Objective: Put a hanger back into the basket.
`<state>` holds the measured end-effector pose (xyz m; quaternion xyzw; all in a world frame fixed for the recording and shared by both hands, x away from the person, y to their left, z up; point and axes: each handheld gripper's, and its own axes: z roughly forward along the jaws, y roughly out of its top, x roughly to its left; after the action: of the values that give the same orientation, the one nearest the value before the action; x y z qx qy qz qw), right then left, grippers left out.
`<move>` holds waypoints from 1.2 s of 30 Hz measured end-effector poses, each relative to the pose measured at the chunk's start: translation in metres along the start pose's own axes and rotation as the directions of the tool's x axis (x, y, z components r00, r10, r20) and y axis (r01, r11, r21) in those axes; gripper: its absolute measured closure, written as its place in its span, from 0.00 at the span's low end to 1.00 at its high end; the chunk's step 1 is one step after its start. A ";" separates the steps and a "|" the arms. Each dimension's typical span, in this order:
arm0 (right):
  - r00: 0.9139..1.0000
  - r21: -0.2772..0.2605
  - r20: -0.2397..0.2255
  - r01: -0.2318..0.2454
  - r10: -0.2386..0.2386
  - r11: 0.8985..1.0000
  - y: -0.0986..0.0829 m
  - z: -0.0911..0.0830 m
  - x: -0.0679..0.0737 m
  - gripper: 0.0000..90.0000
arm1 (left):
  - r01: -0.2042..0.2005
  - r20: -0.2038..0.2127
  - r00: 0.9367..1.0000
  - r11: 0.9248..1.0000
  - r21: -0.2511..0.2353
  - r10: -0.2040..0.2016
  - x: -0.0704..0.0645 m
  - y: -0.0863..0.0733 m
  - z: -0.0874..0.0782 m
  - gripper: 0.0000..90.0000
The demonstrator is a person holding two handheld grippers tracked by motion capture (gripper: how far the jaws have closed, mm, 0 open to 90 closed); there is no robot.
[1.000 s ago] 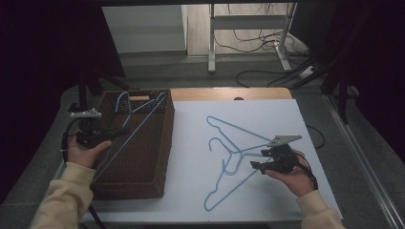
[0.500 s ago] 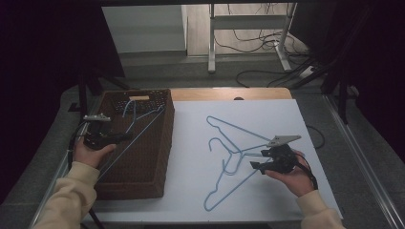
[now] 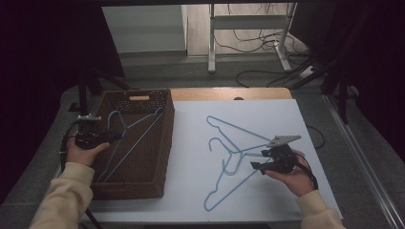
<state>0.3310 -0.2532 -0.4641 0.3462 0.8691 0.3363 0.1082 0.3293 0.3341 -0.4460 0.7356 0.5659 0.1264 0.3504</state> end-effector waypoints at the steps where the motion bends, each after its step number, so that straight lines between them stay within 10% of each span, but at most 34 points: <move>1: 1.000 0.002 0.001 0.000 0.000 1.000 0.000 0.000 0.000 0.37 | 0.001 -0.018 1.000 1.000 -0.005 -0.001 0.000 0.000 -0.002 0.68; 7: 1.000 0.005 -0.002 0.002 -0.002 1.000 0.000 0.001 0.001 0.37 | 0.043 -0.064 0.997 0.999 0.002 -0.042 0.001 -0.002 -0.009 0.55; 17: 1.000 0.004 -0.003 -0.005 0.005 1.000 0.000 0.001 0.001 0.37 | -0.047 0.087 0.995 0.996 -0.082 0.054 -0.035 -0.004 -0.029 0.38; 27: 1.000 -0.019 -0.003 -0.001 0.001 1.000 0.000 -0.002 0.000 0.36 | -0.123 0.249 0.956 0.983 -0.137 0.154 -0.082 -0.012 -0.029 0.28; 36: 1.000 -0.024 -0.011 0.001 -0.002 1.000 0.001 -0.003 0.000 0.36 | -0.179 0.303 0.928 0.973 -0.148 0.217 -0.117 -0.024 -0.022 0.25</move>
<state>0.3304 -0.2542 -0.4611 0.3423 0.8659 0.3485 0.1076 0.2603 0.2368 -0.4216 0.7777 0.4167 0.0741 0.4648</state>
